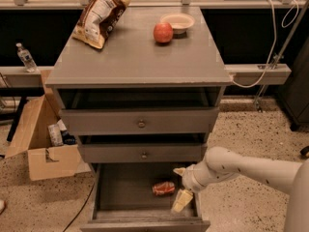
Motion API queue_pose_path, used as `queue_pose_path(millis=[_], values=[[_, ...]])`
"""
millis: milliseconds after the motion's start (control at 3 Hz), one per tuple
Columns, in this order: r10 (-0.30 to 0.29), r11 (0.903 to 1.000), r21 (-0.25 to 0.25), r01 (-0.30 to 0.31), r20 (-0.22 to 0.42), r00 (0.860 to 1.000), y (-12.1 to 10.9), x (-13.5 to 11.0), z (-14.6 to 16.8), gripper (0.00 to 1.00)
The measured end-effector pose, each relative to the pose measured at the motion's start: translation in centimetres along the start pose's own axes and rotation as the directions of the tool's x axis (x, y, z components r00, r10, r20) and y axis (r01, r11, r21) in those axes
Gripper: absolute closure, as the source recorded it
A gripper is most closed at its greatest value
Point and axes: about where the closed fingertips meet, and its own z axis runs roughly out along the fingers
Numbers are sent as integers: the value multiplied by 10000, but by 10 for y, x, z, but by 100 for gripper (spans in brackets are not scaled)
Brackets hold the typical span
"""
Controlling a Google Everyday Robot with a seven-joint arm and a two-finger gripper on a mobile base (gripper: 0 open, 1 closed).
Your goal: Pick coke can from bottom drawer and place on counter
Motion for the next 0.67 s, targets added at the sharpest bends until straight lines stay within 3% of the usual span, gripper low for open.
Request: queue_pose_path(millis=[667], values=[[29,9984,563,-25,-74,10000,-49,56,37,0]])
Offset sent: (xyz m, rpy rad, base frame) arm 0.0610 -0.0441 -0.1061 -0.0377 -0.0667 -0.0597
